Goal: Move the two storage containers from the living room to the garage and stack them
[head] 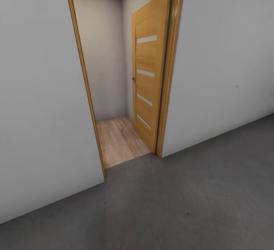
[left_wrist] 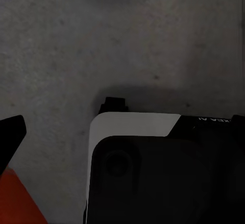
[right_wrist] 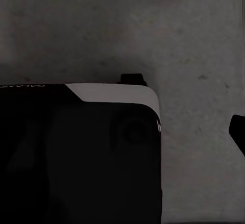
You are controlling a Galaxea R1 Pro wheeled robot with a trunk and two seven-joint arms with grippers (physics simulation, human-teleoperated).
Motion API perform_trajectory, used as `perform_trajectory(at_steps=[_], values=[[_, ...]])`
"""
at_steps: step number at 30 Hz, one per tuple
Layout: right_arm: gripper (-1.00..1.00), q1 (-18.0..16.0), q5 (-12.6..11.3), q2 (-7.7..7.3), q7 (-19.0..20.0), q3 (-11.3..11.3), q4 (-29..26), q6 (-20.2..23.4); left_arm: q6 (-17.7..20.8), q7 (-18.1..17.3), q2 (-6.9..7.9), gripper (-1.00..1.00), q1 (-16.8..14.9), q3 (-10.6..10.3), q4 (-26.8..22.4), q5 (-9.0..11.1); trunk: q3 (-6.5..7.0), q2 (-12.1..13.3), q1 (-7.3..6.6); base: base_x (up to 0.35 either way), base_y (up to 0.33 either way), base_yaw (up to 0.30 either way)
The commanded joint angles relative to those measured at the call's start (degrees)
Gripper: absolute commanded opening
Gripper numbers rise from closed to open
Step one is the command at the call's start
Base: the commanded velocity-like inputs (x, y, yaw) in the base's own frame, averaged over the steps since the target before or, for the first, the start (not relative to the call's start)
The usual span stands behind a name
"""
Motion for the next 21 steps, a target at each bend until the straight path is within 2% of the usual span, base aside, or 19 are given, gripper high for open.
perform_trajectory(at_steps=[1, 21], values=[[1.00, -0.08, -0.52, 0.06, -0.07, 0.48, 0.14, -0.26, 0.06, 0.03, 0.01, 1.00, -0.02, -0.08, -0.04, 0.58, -0.07, -0.05, 0.01, 0.000, 0.000, -0.243], [1.00, -0.05, -0.52, 0.01, -0.07, 0.48, 0.15, -0.26, 0.06, 0.03, 0.01, 1.00, -0.02, -0.05, -0.04, 0.58, -0.07, -0.05, 0.01, 0.000, 0.000, -0.243]])
